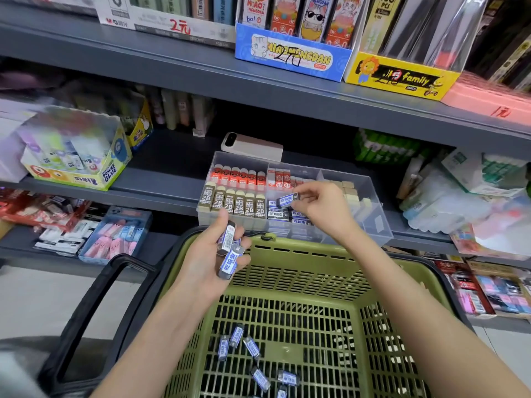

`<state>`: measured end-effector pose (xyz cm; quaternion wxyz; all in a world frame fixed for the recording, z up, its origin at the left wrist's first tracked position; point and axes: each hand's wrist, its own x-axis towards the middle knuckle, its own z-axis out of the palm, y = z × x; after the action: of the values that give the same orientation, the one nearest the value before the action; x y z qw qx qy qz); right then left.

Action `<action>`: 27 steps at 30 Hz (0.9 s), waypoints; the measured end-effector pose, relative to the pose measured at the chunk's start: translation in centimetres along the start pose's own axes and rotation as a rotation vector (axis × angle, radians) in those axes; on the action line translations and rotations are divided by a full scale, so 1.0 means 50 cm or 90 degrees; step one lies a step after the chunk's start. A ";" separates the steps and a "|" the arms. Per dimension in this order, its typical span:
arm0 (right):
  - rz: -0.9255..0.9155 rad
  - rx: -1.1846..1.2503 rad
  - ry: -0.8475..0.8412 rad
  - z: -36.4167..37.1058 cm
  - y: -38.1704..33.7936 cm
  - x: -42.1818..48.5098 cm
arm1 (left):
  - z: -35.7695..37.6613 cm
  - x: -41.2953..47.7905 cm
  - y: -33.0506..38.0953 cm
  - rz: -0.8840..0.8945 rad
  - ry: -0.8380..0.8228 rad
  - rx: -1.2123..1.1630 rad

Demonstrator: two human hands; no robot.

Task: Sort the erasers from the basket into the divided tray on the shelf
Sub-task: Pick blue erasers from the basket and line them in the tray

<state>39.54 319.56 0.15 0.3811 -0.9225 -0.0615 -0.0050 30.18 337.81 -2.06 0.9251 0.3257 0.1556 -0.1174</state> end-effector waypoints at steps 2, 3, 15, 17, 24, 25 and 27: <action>0.005 0.010 -0.016 0.016 -0.001 0.004 | -0.002 0.002 -0.002 0.007 -0.003 0.013; 0.003 0.003 -0.023 0.022 -0.002 0.005 | -0.004 0.003 -0.002 0.015 -0.005 0.018; -0.085 -0.335 -0.070 0.004 -0.048 -0.009 | -0.018 0.003 -0.003 0.061 0.010 0.055; -0.144 -0.155 -0.051 0.008 -0.068 -0.040 | -0.017 0.001 -0.003 0.065 0.015 0.061; -0.066 0.138 -0.126 0.084 -0.130 -0.184 | -0.004 -0.010 -0.018 0.215 0.142 0.274; -0.042 0.191 -0.133 0.088 -0.132 -0.187 | -0.002 -0.013 -0.019 0.222 0.149 0.289; 0.001 0.296 -0.161 0.090 -0.135 -0.190 | 0.000 -0.017 -0.020 0.212 0.144 0.294</action>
<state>29.17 326.42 1.14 0.5722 -0.8034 -0.1075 0.1247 29.07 337.12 -2.32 0.8101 0.5593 0.1713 0.0409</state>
